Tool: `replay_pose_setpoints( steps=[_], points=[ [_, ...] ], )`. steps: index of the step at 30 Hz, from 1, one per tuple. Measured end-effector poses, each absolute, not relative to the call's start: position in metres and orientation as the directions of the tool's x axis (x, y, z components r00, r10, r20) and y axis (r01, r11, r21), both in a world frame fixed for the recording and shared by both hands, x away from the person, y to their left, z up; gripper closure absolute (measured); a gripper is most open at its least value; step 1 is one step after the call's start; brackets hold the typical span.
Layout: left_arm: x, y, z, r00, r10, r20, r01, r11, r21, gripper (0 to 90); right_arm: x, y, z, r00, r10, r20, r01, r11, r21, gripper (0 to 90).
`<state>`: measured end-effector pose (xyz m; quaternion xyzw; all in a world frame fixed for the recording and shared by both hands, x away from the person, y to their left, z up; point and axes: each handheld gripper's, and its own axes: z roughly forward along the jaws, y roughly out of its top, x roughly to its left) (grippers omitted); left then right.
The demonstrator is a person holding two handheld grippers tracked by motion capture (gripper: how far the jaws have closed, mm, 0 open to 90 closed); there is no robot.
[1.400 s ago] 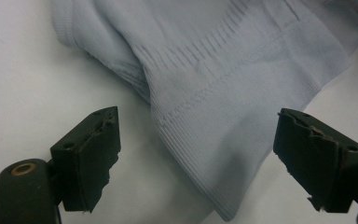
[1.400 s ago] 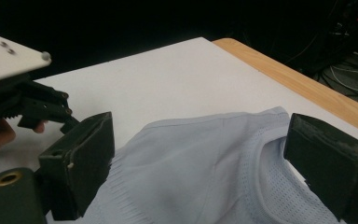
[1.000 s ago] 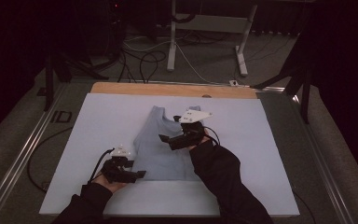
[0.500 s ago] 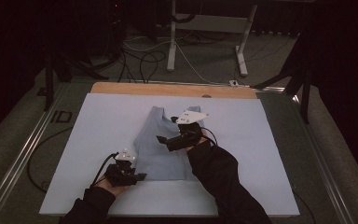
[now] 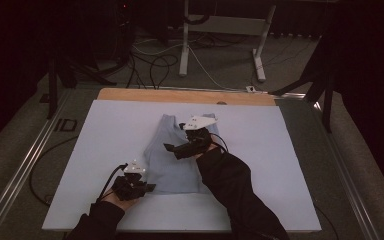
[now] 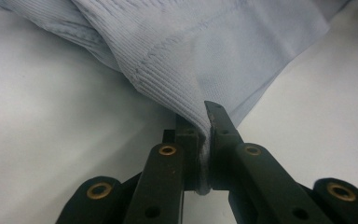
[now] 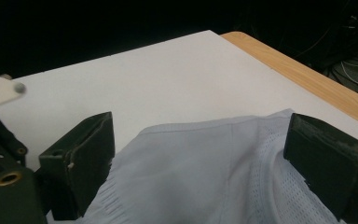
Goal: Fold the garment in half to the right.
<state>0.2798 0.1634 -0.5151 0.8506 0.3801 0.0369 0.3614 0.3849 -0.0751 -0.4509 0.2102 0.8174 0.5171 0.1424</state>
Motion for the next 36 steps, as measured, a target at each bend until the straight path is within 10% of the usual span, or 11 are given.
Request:
replay_pose_setpoints(
  steps=[31, 36],
  points=[
    [0.276, 0.164, -0.513, 0.706, 0.677, -0.207, 0.592, -0.403, 0.698, 86.2, 0.483, -0.021, -0.457, -0.799, 0.601, 0.029, 0.332, 0.4, 0.854, 9.6],
    [0.274, 0.163, -0.513, 0.704, 0.679, -0.209, 0.592, -0.398, 0.7, 86.2, 0.5, -0.014, -0.47, -0.759, 0.649, 0.052, 0.41, 0.415, 0.813, 24.2]
  ],
)
